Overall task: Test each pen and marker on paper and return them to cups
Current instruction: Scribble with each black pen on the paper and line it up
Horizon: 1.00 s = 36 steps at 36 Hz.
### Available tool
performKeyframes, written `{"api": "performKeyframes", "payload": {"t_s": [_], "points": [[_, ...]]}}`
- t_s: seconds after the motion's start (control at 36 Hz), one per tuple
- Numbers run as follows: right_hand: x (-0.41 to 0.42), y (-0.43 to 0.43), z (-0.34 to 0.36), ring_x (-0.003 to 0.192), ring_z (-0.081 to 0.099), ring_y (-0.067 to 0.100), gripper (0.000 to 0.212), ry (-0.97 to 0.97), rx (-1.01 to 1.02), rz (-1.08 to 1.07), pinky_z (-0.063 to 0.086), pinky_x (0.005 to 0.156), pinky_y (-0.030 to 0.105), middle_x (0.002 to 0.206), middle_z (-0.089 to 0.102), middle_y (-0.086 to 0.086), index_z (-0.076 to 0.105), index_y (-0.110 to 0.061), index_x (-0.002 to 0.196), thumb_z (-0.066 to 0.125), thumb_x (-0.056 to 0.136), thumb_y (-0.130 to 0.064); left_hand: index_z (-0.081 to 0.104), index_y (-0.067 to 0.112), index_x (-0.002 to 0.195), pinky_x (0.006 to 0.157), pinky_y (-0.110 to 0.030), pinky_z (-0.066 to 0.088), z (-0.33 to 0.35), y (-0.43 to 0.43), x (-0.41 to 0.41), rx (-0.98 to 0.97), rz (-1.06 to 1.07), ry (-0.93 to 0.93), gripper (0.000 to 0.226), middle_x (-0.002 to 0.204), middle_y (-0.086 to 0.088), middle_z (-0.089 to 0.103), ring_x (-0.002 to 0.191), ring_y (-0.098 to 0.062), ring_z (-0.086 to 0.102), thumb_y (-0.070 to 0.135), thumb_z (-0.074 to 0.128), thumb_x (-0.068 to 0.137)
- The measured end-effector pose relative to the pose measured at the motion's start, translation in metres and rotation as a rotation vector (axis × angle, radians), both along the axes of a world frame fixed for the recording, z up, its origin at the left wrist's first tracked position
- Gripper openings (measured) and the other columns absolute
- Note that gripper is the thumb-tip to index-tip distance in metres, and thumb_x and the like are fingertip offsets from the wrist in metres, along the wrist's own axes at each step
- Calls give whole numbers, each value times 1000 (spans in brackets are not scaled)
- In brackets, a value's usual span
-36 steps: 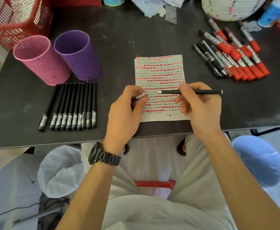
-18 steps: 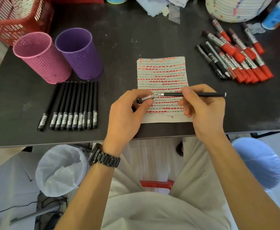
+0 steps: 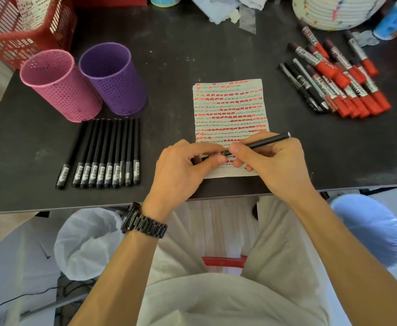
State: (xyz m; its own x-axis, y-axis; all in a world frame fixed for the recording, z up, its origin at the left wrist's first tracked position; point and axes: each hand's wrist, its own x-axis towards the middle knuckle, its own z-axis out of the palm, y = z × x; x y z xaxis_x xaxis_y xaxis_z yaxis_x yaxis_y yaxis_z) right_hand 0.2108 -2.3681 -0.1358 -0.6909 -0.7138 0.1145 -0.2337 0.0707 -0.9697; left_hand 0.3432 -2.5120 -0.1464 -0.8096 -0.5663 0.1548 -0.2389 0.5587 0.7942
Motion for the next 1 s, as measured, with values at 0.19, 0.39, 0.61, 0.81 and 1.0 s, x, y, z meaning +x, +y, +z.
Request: {"api": "performKeyframes", "payload": {"t_s": [0.19, 0.39, 0.61, 0.81, 1.0], "points": [[-1, -1, -2, 78, 75, 12, 16, 20, 29, 24, 61, 67, 32, 84, 78, -9, 78, -33, 94, 75, 85, -46, 68, 53, 110, 68, -35, 49, 1, 2, 0, -3, -3, -12, 23, 88, 24, 67, 76, -12, 56, 50, 67, 87], [11, -1, -10, 75, 68, 4, 32, 346, 60, -50, 49, 61, 13, 75, 71, -21, 75, -31, 85, 64, 84, -60, 67, 42, 103, 71, -24, 54, 14, 15, 16, 233, 204, 213, 10, 90, 17, 73, 75, -9, 66, 37, 62, 96], [13, -1, -13, 101, 56, 20, 41, 586, 143, -280, 37, 83, 19, 101, 71, -2, 74, -12, 104, 57, 92, -47, 66, 41, 107, 79, -18, 53, 37, -17, 121, -2, 612, 340, 17, 99, 12, 74, 91, -8, 70, 48, 53, 98], [11, -6, -12, 118, 50, 30, 48, 542, 305, -267, 34, 89, 31, 117, 69, 6, 70, -19, 113, 54, 89, -56, 69, 16, 112, 85, -30, 51, 34, -79, 189, -199, 906, -3, 34, 110, -6, 67, 100, -19, 62, 38, 44, 106], [9, -4, -13, 118, 49, 30, 42, 500, 299, -310, 36, 90, 34, 117, 68, 7, 69, -20, 112, 55, 93, -55, 74, 15, 108, 70, -31, 37, 21, -104, 180, -306, 921, -301, 31, 95, -5, 72, 86, -22, 60, 34, 50, 105]]}}
